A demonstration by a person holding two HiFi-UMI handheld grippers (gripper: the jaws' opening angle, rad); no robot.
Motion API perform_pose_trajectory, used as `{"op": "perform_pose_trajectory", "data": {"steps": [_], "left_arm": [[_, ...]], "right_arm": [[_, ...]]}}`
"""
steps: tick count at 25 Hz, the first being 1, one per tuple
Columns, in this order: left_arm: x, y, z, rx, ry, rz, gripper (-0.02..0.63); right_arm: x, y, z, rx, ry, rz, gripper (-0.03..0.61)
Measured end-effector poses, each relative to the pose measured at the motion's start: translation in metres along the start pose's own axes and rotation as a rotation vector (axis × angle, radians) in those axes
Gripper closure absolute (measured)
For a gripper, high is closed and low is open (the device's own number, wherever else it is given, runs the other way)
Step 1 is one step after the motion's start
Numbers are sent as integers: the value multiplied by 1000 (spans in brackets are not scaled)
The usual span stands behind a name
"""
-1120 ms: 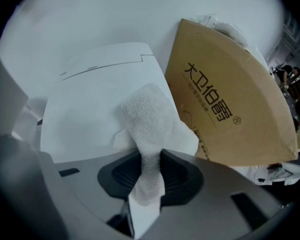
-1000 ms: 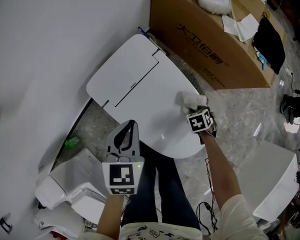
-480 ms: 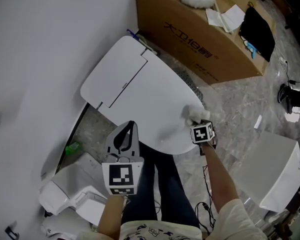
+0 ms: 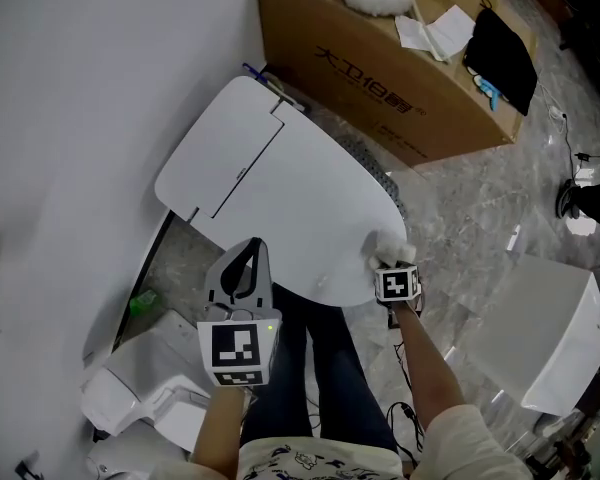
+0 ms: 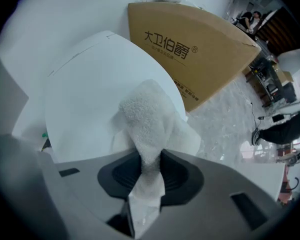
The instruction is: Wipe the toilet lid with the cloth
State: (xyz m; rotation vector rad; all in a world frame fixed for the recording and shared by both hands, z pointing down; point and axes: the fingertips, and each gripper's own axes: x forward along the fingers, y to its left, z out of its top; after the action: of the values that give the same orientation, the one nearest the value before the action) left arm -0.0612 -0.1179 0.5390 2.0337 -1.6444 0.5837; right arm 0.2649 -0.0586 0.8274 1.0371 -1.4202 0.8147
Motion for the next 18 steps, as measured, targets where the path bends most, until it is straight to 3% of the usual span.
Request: {"op": "perform_pose_trajectory", "data": {"steps": [10, 18], "left_arm": [[-13, 12, -5, -19, -5, 29, 601], [-28, 35, -15, -63, -9, 74, 601]], "right_arm": [[-4, 32, -31, 149, 53, 40, 486], [-6, 84, 3, 170, 51, 49, 486]]}}
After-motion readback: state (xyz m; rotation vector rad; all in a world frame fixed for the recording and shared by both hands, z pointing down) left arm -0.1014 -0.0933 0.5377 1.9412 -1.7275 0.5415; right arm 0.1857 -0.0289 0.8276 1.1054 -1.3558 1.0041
